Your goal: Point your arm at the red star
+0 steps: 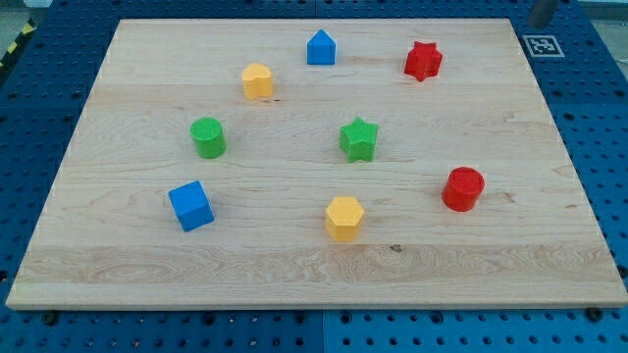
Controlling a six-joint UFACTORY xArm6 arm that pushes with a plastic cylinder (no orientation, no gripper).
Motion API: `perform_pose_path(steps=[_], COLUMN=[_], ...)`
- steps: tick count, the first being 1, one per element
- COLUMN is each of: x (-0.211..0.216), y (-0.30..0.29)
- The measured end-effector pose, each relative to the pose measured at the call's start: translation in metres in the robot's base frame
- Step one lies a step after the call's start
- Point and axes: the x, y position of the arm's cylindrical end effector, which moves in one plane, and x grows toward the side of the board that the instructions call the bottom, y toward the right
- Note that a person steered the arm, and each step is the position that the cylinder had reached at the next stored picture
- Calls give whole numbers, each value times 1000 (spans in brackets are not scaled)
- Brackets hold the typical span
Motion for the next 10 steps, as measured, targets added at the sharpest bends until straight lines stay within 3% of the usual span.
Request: perform_pose_path(steps=[3,5,10], x=[3,41,37], y=[-4,-126,-162])
